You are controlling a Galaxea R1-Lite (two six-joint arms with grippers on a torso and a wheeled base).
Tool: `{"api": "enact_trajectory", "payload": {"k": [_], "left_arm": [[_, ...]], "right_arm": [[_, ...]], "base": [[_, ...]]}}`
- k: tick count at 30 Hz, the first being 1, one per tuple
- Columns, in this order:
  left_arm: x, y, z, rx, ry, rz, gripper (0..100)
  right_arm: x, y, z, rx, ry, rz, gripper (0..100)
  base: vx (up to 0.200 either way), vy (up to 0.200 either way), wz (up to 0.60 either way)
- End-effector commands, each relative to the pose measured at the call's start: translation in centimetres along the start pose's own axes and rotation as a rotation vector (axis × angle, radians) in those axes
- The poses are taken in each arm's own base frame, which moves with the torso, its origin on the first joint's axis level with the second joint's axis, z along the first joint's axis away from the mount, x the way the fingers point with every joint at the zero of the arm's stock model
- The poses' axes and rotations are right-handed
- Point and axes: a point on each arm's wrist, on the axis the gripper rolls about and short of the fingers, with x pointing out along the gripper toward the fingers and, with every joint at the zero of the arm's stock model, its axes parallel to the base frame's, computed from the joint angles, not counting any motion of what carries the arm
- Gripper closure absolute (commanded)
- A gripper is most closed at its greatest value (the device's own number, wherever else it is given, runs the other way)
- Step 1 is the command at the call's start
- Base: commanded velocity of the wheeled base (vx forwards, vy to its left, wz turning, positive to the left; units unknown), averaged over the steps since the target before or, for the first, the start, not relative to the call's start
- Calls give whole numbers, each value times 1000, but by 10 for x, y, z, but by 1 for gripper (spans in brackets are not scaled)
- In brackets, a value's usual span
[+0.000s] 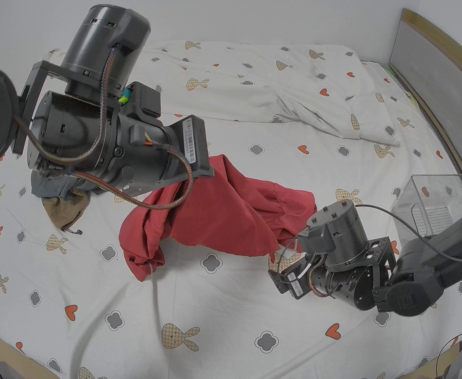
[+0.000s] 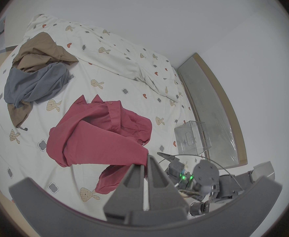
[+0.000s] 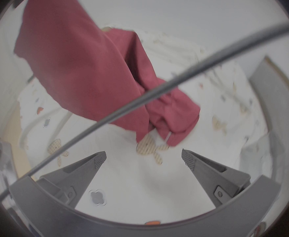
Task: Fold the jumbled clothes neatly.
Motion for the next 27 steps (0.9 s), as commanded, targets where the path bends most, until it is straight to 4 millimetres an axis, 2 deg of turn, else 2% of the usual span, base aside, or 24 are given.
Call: {"api": "enact_trajectory", "payload": {"k": [1,6,9,13,17,21,22,23,27], "left_arm": [[-1,-1,1,0,-5,-4,100],[-1,-2,1,2,-3,-6,100],[-4,-5,-1,8,-3,-17,100],[-5,-8,-2,13,-1,-26,100],[-4,-9,-7,17,16,-27,100],[3,-6,-14,11,49,-10,100],[3,-6,-14,11,49,-10,100],[11,-3,-19,11,77,9,100],[21,1,-26,10,110,32,100]], "right_arm": [[-10,33,-11,-162,-117,-34,0],[6,42,-11,-211,-156,-40,0],[22,50,-16,-215,-155,-42,0],[36,52,-13,-192,-168,-57,0],[46,39,2,-133,-211,-105,0],[45,28,3,-116,-210,-132,0],[45,28,3,-116,-210,-132,100],[38,24,2,-112,-212,-134,100],[24,18,-2,-110,-210,-131,100]], "base": [[0,0,0],[0,0,0],[0,0,0],[0,0,0],[0,0,0],[0,0,0],[0,0,0],[0,0,0],[0,0,0]]}}
